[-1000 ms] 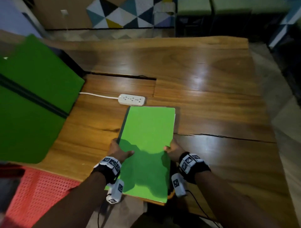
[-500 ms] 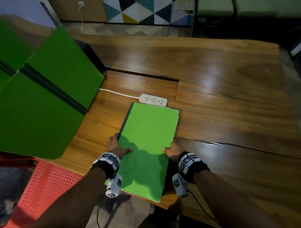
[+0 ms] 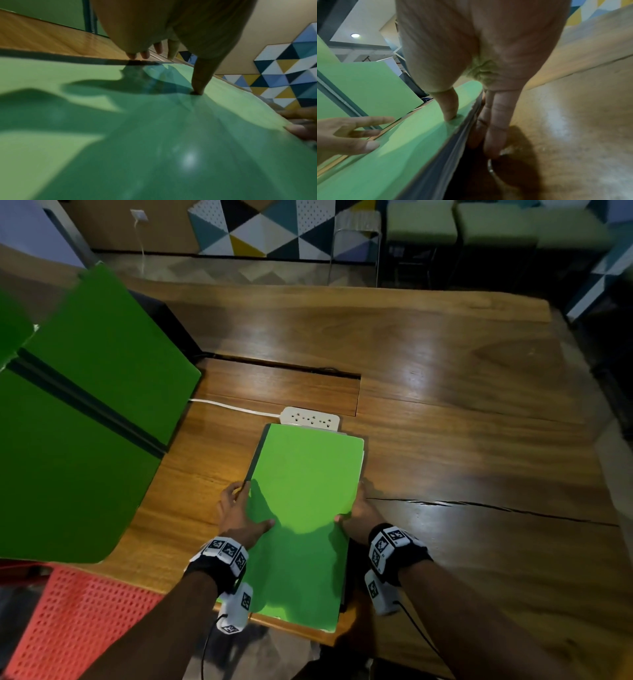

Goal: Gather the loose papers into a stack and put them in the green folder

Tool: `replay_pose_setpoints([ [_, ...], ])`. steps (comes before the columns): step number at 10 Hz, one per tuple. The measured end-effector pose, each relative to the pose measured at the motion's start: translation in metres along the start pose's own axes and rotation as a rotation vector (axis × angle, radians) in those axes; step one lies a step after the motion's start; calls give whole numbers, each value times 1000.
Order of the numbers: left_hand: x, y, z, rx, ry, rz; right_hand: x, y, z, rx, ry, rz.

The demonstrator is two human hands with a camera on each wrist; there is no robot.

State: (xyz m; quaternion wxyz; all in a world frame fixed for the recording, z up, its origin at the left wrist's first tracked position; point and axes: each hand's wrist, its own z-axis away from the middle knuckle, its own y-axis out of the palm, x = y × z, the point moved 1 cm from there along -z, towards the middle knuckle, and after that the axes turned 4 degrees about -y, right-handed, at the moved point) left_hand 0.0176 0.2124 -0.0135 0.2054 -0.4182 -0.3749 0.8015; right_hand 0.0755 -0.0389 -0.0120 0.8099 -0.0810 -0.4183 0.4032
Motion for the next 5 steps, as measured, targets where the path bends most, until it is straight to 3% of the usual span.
replay_pose_setpoints([
  [3,-13,54,43,24,480,-229,-8,-22,18,-47,-48,294],
  [4,-11,70,68,48,606,-157,-16,-42,40,-63,-42,339],
  [5,12,80,101,143,817,-46,-21,-73,62,-132,-134,292],
])
